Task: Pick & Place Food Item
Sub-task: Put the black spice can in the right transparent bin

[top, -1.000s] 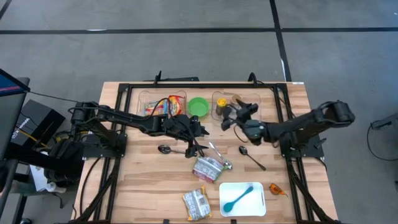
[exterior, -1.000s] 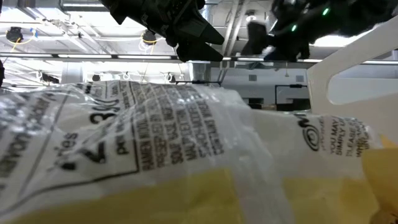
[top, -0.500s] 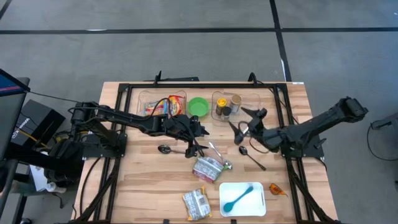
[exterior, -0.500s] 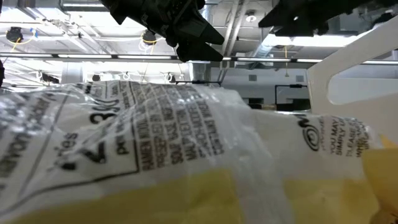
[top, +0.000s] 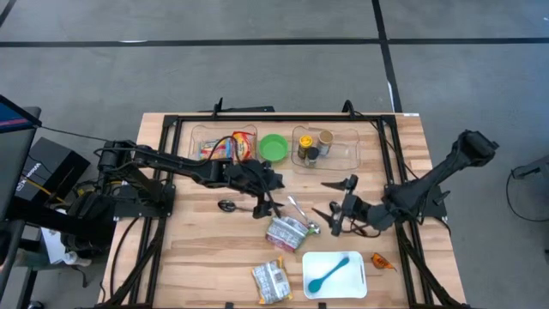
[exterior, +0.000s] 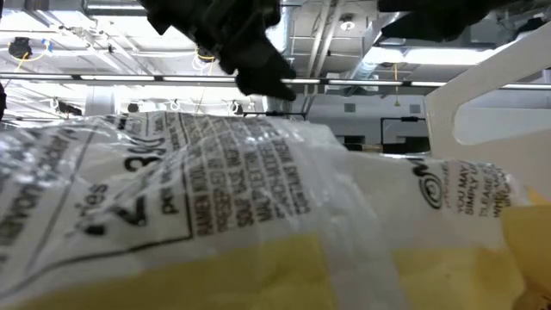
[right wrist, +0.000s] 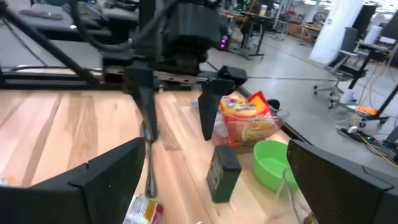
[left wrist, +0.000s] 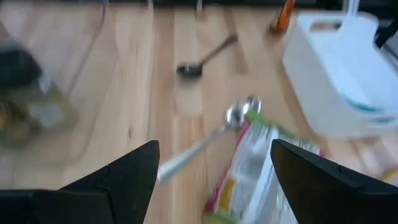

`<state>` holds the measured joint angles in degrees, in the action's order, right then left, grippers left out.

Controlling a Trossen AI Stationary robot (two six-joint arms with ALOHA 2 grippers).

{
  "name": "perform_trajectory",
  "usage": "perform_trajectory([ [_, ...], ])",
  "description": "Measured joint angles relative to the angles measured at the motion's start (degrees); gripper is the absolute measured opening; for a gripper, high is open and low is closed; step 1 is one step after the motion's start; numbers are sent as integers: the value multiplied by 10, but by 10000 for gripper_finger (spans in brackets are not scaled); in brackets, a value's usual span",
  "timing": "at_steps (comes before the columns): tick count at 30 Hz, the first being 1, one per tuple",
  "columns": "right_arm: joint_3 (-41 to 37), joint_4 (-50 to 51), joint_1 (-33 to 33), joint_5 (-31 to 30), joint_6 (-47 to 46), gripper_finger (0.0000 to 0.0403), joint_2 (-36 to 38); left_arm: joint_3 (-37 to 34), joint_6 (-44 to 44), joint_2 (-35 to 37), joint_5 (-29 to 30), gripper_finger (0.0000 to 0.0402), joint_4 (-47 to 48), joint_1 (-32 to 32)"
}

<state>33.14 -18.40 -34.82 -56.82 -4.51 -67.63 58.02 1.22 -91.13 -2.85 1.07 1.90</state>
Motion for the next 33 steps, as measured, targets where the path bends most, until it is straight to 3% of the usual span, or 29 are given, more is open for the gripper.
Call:
perform_trajectory([
  [9, 0, -10, -3, -2, 0, 386, -2, 0, 54, 0, 119, 301, 204, 29],
  [14, 0, -11, -3, -2, 0, 386, -2, -29, 68, 0, 161, 301, 213, 46],
  [21, 0, -15, -3, -2, -1, 386, -2, -133, 68, 0, 209, 301, 57, 31],
  [28, 0, -15, -2, -2, -1, 386, -2, -209, 68, 0, 209, 301, -104, -10],
  [33, 0, -18, 8, -2, -1, 386, -2, -228, 51, 0, 175, 301, -179, -22],
])
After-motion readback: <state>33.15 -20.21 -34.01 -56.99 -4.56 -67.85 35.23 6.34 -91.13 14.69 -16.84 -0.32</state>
